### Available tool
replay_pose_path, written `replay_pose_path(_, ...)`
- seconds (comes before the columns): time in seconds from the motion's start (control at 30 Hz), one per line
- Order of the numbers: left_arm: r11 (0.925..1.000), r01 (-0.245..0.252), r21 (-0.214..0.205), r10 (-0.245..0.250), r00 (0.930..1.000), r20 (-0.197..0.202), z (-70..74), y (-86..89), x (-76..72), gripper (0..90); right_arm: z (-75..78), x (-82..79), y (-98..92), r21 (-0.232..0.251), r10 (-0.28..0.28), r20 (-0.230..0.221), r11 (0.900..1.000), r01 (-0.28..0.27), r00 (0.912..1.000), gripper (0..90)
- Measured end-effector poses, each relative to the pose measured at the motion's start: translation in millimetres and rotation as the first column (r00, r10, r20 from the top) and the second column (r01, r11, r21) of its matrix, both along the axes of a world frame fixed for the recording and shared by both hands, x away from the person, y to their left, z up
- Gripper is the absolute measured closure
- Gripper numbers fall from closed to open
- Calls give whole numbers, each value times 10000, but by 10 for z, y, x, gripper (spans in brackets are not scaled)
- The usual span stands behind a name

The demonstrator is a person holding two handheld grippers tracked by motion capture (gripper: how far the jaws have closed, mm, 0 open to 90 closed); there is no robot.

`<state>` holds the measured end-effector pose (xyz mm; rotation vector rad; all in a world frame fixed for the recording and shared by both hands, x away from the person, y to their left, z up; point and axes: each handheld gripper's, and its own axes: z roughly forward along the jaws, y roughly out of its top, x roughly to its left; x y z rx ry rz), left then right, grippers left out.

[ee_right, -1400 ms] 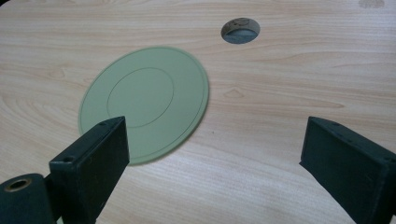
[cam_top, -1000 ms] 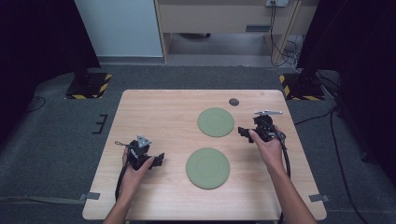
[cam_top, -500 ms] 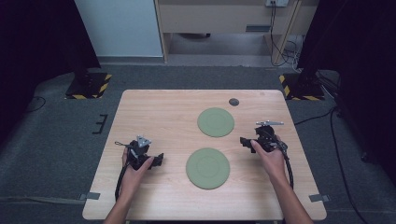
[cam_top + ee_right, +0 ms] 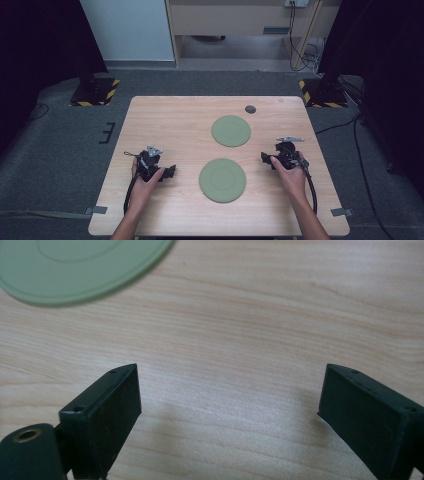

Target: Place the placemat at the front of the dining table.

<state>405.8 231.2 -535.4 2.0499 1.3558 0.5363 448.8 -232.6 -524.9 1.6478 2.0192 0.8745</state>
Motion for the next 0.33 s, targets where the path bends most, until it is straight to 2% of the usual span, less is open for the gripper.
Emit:
replay_pose_path(0.07, 10000, -22, -65, 23, 9999, 152, -15, 4, -13, 0, -52, -9, 0, -295, -82, -38, 9995, 80, 10000, 89)
replay_pose_path(0.13, 10000, -12, -64, 13, 9999, 153, -15, 5, -12, 0, -109, -49, -5, -820, 21, 412, 9966, 13, 9992, 76)
replay_pose_path(0.17, 10000, 3, -62, -2, 9999, 150, -15, 6, -12, 0, -137, -71, -22, -762, 80, 689, 9971, -27, 9976, 63)
replay_pose_path(0.23, 10000, 75, -63, -74, 9999, 150, -15, 13, -14, 0, -148, -87, -43, -770, 55, 619, 9970, -7, 9981, 9)
replay_pose_path(0.33, 10000, 68, -61, -67, 9999, 152, -15, 12, -14, 0, -152, -88, -42, -787, -118, 589, 9968, 164, 9982, 3)
